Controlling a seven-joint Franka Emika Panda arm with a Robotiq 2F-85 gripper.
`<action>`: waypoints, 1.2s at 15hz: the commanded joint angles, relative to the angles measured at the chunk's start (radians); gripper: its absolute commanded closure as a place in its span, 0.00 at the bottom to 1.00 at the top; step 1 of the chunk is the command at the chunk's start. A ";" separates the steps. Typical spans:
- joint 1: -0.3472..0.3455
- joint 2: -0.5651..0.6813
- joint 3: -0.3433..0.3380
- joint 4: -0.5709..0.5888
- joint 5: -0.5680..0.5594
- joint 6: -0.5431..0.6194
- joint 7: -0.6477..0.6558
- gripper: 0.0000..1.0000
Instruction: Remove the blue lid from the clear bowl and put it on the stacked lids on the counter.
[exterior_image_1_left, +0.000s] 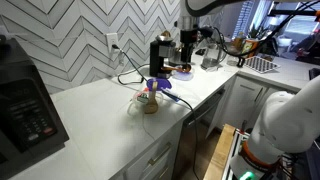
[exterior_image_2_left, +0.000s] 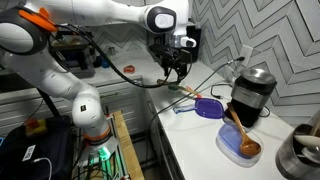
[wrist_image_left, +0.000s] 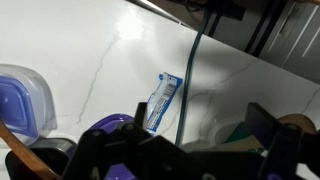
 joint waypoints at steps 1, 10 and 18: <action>-0.001 0.001 0.001 0.002 0.001 -0.002 0.000 0.00; -0.112 0.147 0.006 -0.040 -0.273 0.402 0.188 0.00; -0.206 0.315 -0.006 -0.029 -0.759 0.441 0.401 0.00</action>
